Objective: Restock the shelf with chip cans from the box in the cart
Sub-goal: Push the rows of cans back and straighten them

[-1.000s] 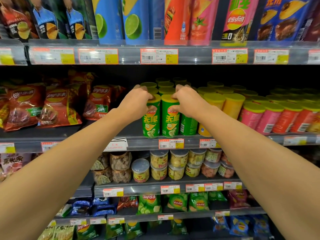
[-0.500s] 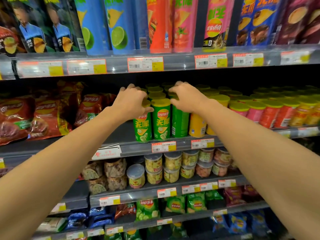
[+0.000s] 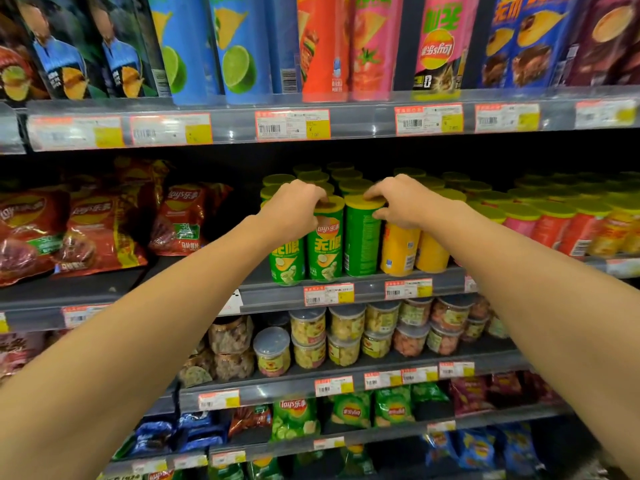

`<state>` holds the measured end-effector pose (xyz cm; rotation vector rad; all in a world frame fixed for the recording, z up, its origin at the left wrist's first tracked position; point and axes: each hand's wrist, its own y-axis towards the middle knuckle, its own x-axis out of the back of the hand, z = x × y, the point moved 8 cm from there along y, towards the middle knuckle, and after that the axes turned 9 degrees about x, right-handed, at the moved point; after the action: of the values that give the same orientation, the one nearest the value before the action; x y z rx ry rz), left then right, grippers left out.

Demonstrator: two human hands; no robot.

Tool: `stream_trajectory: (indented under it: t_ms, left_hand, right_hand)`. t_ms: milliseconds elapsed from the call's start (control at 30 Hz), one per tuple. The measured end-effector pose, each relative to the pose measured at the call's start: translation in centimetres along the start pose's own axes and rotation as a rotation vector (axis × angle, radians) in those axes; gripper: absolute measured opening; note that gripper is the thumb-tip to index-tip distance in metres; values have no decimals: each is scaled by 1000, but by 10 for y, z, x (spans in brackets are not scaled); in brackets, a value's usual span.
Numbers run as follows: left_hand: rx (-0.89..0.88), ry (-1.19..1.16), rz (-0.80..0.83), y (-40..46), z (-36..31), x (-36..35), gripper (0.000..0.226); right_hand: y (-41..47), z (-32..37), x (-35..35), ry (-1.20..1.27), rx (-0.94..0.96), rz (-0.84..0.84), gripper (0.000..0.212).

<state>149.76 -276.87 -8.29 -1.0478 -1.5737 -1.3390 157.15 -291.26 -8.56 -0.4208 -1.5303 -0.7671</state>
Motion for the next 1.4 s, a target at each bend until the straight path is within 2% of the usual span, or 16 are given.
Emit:
stream_trajectory:
  t_ms: [233, 333, 433, 700, 900, 1267, 1400]
  left_hand:
    - [6, -49, 16, 1, 0, -1, 40]
    - [13, -51, 13, 1, 1, -1, 38]
    - [30, -47, 10, 1, 3, -2, 38]
    - [67, -120, 5, -3, 6, -1, 41]
    - [114, -138, 7, -2, 8, -2, 43]
    - [134, -132, 2, -4, 4, 4, 45]
    - [124, -156, -16, -6, 6, 3, 44]
  right_hand:
    - [-7, 12, 11, -54, 68, -55, 54]
    - [-7, 12, 9, -37, 68, -23, 58]
    - [-7, 8, 8, -15, 47, 5, 51]
    - [-12, 21, 11, -88, 82, -106, 47]
    - [-13, 13, 7, -46, 85, -17, 47]
    - [-16, 17, 9, 6, 63, -162, 45]
    - [-21, 19, 5, -102, 78, -20, 59]
